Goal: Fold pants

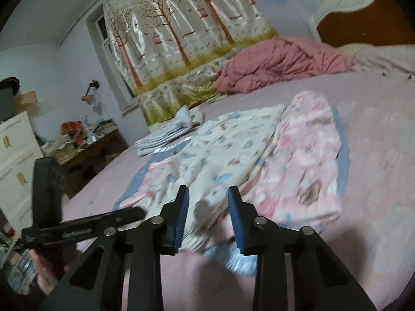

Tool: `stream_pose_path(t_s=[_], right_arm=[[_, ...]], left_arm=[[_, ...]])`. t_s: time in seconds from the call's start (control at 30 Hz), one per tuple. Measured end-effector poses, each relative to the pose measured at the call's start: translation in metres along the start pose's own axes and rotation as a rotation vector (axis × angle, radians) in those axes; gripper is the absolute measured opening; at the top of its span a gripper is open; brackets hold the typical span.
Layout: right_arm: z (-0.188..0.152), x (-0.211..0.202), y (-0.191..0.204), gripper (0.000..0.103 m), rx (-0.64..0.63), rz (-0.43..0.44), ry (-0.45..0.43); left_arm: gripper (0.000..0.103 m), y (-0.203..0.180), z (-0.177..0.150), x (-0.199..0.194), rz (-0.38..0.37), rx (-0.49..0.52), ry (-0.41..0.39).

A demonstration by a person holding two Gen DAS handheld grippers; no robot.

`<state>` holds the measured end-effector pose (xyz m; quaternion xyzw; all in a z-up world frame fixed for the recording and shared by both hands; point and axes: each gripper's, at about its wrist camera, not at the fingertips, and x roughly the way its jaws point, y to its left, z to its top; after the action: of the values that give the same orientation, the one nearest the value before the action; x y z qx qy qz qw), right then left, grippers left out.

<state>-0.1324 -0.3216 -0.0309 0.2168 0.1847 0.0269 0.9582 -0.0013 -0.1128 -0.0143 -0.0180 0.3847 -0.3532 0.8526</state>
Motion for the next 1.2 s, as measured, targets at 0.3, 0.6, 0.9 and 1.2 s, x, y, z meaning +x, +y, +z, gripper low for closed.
stream_pose_path(t_s=[0.3,0.6,0.9,1.2], right_arm=[[0.009,0.003,0.003,0.028,-0.022,-0.034,0.012],[0.118,0.013,-0.039,0.048,-0.020,0.008,-0.006],[0.218,0.130,-0.114,0.048,0.253,0.004,0.221],[0.194,0.231,-0.170,0.044,0.330,-0.122,0.367]], left_arm=[[0.031,-0.007,0.013,0.001,0.048,0.066,0.025],[0.055,-0.019,0.094,-0.034,0.162,0.224,-0.183],[0.057,-0.027,0.197,0.057,0.192,0.242,-0.127],[0.057,0.023,0.242,0.151,0.286,0.071,-0.087]])
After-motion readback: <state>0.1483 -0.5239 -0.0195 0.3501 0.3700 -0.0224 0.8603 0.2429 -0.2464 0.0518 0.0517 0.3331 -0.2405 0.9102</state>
